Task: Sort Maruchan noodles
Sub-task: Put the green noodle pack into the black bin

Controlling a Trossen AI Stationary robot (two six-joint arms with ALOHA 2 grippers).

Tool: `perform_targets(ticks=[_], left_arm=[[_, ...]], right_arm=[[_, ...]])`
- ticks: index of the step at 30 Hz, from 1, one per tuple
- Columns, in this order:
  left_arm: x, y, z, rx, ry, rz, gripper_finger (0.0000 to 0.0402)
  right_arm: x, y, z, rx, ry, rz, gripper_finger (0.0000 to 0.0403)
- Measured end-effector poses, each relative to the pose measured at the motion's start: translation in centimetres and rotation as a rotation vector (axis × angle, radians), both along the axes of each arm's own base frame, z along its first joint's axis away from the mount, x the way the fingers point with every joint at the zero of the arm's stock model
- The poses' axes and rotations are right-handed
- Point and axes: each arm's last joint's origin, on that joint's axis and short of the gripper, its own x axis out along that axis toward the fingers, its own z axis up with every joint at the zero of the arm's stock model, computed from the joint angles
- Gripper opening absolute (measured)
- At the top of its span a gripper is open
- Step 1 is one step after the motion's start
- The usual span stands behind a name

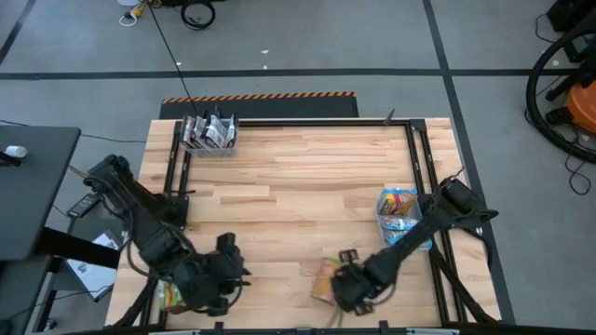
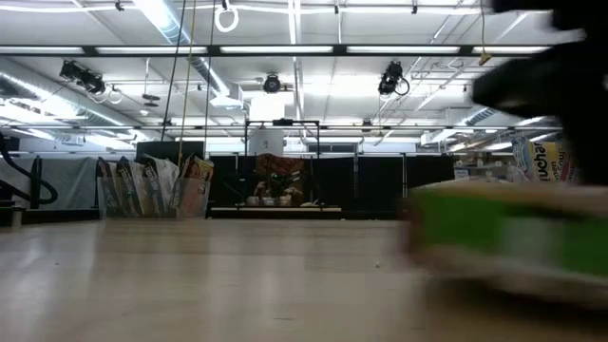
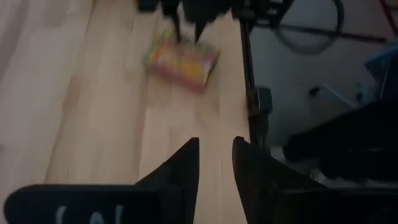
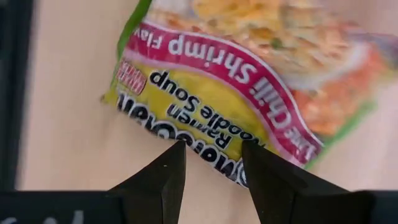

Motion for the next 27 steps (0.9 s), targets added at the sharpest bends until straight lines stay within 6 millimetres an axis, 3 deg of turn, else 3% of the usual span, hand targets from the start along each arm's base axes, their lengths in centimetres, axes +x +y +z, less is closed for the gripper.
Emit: perform_targets(ticks=[8, 13, 16, 20, 27], left_arm=[[2.0, 0.1, -3.7, -0.042, -0.098, 0.030, 0.0100], [3.5, 2.0, -6.4, -0.058, -0.088, 0.098, 0.0100], [3.8, 2.3, -7.5, 0.054, -0.119, 0.018, 0.0100], [4.1, 1.6, -9.8, 0.183, -0.118, -0.099, 0.0100], [8.0, 0.8, -13.5, 0.267, -0.098, -0.225, 0.0099]], right_arm=[[5.7, -5.3, 0.5, 0.030, -0.223, -0.166, 0.0164], [6.8, -8.6, 2.7, 0.046, -0.225, -0.237, 0.0164], [5.5, -9.4, 5.8, 0.033, -0.208, -0.286, 0.0164], [2.1, -9.9, 10.1, -0.014, -0.242, -0.397, 0.0164], [-3.7, -9.8, 17.2, 0.076, -0.501, -0.600, 0.0164]])
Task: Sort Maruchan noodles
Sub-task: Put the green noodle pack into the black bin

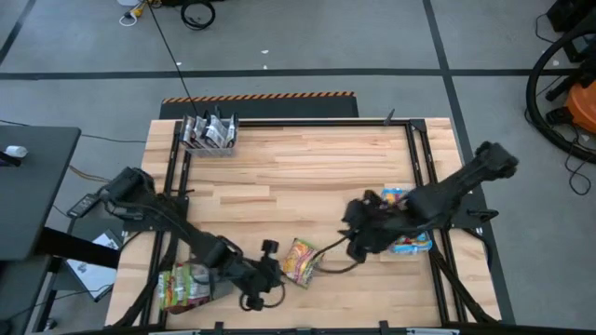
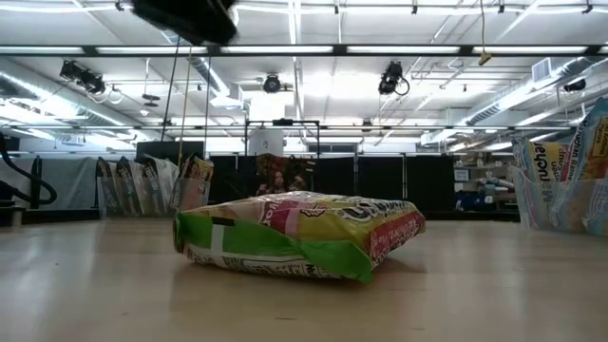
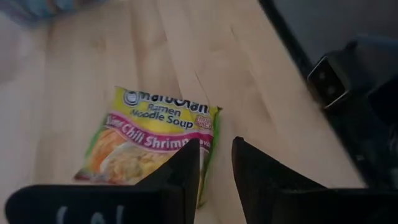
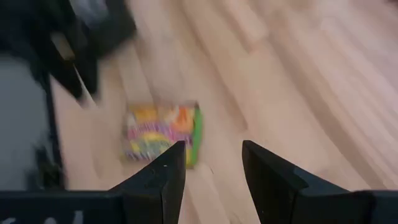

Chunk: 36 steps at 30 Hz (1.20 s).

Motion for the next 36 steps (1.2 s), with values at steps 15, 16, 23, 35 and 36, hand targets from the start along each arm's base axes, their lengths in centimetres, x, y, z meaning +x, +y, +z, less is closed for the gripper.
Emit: perform_targets(ticks=[15, 16, 23, 35, 36], left_arm=[[4.5, -2.4, -4.5, 0.199, 0.125, -0.014, 0.0168], [4.6, -2.4, -5.1, 0.218, 0.142, -0.010, 0.0179], [4.7, -2.9, -8.0, 0.380, 0.160, -0.060, 0.0207], [5.0, -2.5, -8.4, 0.422, 0.133, 0.034, 0.0056], [5.1, -2.4, -8.4, 0.410, 0.133, 0.051, 0.0036]], right_arm=[[-3.4, 1.2, 2.6, 0.095, -0.153, -0.056, 0.0164], [-3.3, 1.3, 2.5, 0.097, -0.149, -0.054, 0.0164], [-2.6, 1.9, 1.6, 0.097, -0.121, -0.043, 0.0165], [-2.1, 2.4, 1.8, 0.174, -0.143, -0.006, 0.0165], [-2.1, 2.5, 1.8, 0.180, -0.140, -0.001, 0.0165]])
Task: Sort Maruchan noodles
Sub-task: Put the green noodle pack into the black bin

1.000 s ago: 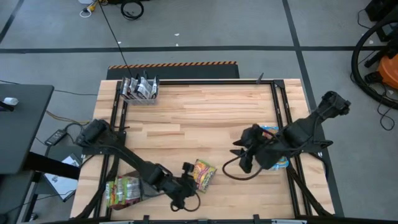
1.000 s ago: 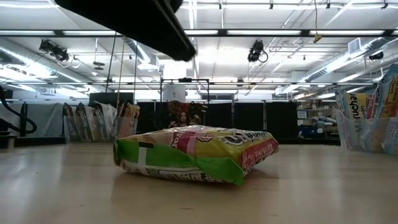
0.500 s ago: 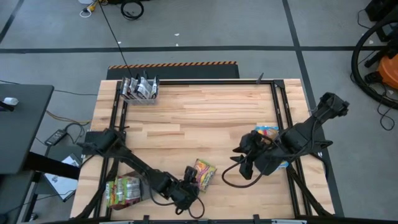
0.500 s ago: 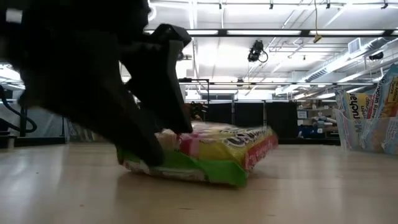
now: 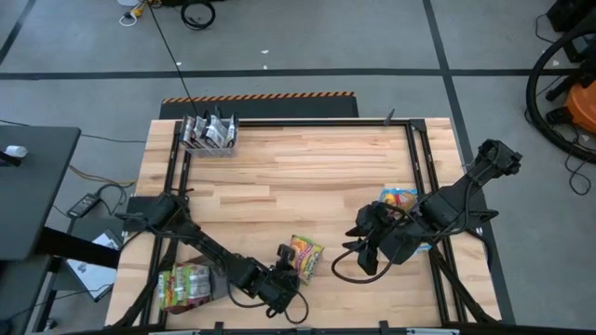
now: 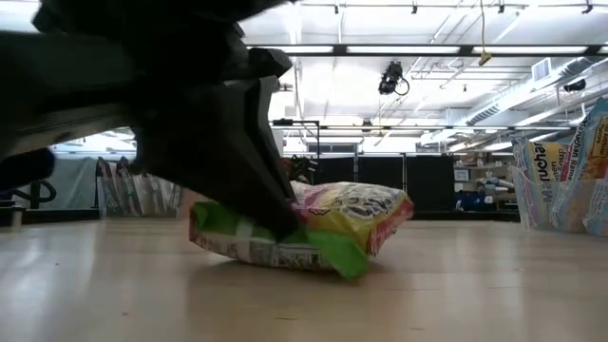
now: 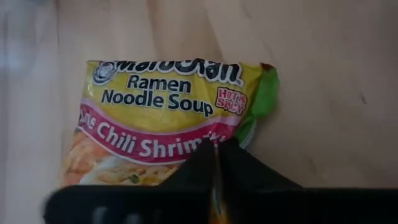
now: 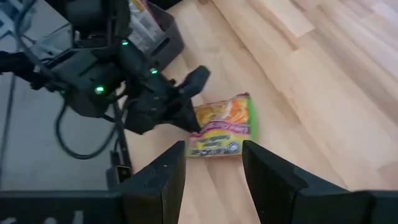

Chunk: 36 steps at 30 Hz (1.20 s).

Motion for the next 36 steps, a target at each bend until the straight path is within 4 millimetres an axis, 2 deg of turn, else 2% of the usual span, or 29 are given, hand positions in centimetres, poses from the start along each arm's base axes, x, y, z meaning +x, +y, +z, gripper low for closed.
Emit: perform_targets(ticks=[2, 6, 10, 14, 18, 21, 24, 26, 29, 36], left_arm=[[0.2, 0.3, 0.0, -0.046, -0.011, 0.054, 0.0011], [0.5, 0.9, 1.5, -0.165, -0.028, 0.172, 0.0010], [0.8, 1.1, 6.3, -0.300, -0.076, 0.305, 0.0008], [-0.1, 1.8, 11.4, -0.509, -0.081, 0.526, 0.0008], [-2.3, 3.2, 16.2, -0.750, -0.107, 0.804, 0.0007], [-4.6, 3.7, 18.1, -0.875, -0.132, 0.995, 0.0007], [-7.1, 3.2, 19.9, -0.995, -0.219, 1.120, 0.0007], [-8.5, 2.5, 20.7, -1.062, -0.292, 1.168, 0.0007], [-10.0, 1.5, 20.8, -1.107, -0.356, 1.232, 0.0007], [-13.3, -0.8, 20.3, -1.149, -0.336, 1.301, 0.0007]], right_arm=[[0.0, 0.1, 0.0, 0.013, -0.002, 0.008, 0.0165], [0.1, 0.3, 0.1, 0.038, -0.005, 0.025, 0.0165], [0.1, 0.3, 0.2, 0.021, -0.021, 0.021, 0.0165], [0.2, 0.1, 0.2, -0.025, -0.026, 0.038, 0.0165], [0.7, -0.6, 0.2, -0.093, -0.023, 0.069, 0.0165], [1.1, -1.3, 0.2, -0.167, -0.017, 0.108, 0.0165], [1.5, -2.0, 0.2, -0.211, 0.002, 0.168, 0.0165], [1.8, -2.5, 0.1, -0.229, 0.016, 0.213, 0.0165], [2.1, -3.2, 0.1, -0.255, 0.032, 0.268, 0.0165], [3.0, -4.9, 0.0, -0.243, 0.054, 0.350, 0.0165]])
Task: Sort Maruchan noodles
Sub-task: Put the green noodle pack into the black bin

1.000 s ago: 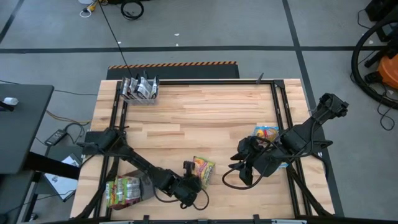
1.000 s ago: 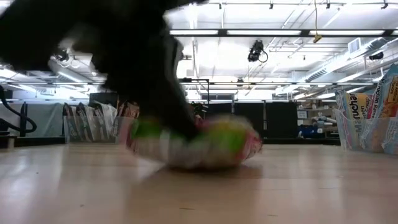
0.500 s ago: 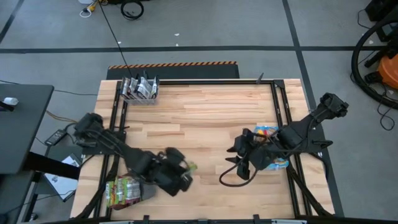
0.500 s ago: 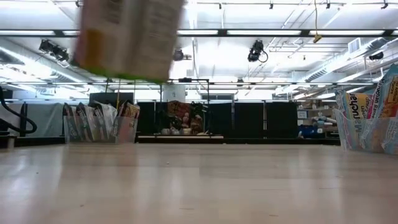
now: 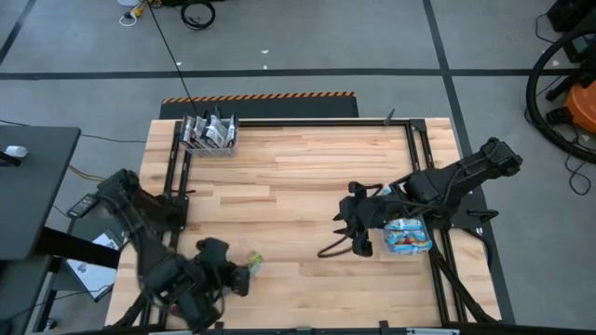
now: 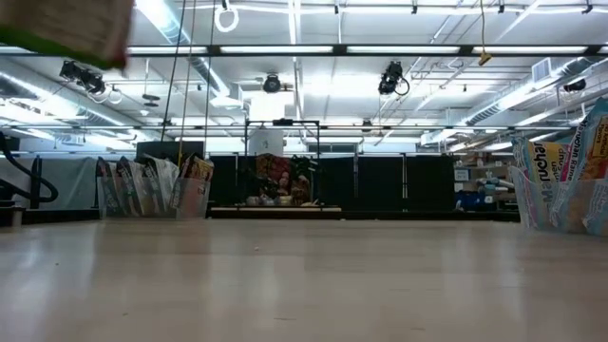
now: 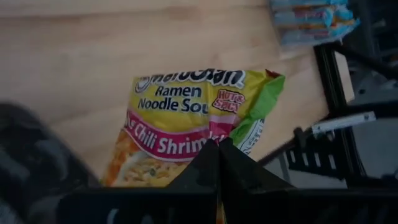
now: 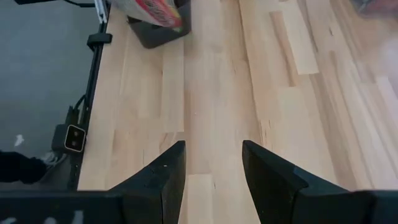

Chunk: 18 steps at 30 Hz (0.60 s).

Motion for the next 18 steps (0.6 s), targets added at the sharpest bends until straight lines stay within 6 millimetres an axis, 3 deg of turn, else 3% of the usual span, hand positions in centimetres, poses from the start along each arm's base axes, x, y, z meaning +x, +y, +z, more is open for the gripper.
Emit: perform_targets(ticks=[12, 18], left_arm=[[-5.0, -3.4, 0.1, -0.062, 0.004, -0.123, 0.0007], [-6.8, -4.2, 0.1, -0.045, 0.020, -0.177, 0.0007]], right_arm=[[0.6, -1.0, 0.2, 0.124, -0.008, -0.132, 0.0165], [1.0, -0.9, 0.6, 0.263, -0.059, -0.240, 0.0165]])
